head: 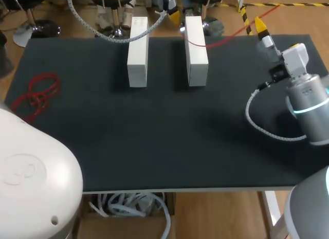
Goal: Grab the tape and strap the tape.
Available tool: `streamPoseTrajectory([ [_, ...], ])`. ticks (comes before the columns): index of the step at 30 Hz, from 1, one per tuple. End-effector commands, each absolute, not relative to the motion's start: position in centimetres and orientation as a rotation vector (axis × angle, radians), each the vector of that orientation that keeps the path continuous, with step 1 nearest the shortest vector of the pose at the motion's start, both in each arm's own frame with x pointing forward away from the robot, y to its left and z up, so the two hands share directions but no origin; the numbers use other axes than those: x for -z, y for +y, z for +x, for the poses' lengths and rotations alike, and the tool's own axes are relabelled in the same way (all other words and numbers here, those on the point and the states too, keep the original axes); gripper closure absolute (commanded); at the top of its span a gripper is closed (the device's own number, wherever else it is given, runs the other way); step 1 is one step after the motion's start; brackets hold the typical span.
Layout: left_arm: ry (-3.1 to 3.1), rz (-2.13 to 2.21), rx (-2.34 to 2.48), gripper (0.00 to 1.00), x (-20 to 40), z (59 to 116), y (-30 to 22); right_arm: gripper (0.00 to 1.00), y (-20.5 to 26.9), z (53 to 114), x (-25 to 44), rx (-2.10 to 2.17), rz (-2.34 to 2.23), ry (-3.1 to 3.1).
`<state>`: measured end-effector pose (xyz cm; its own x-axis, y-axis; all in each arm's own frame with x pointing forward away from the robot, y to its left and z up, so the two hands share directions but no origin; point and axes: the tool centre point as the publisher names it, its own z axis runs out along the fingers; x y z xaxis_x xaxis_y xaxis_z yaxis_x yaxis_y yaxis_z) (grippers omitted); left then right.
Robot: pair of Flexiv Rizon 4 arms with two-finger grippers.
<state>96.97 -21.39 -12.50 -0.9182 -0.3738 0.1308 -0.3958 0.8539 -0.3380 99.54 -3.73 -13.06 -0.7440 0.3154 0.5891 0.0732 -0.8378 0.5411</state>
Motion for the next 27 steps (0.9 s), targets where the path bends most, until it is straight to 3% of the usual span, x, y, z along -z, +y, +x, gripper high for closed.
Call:
streamPoseTrajectory([
  [1,-2.968,0.620,-0.552,1.00,12.4,97.0,-21.5,1.00,-3.0,98.8,10.5,-2.132,1.114,1.431],
  [13,-2.968,0.620,-0.552,1.00,12.4,97.0,-21.5,1.00,-2.3,99.5,10.1,-1.920,0.851,1.454],
  [27,-2.968,0.620,-0.552,1.00,12.4,97.0,-21.5,1.00,-1.9,99.8,10.4,-1.935,0.875,1.444],
])
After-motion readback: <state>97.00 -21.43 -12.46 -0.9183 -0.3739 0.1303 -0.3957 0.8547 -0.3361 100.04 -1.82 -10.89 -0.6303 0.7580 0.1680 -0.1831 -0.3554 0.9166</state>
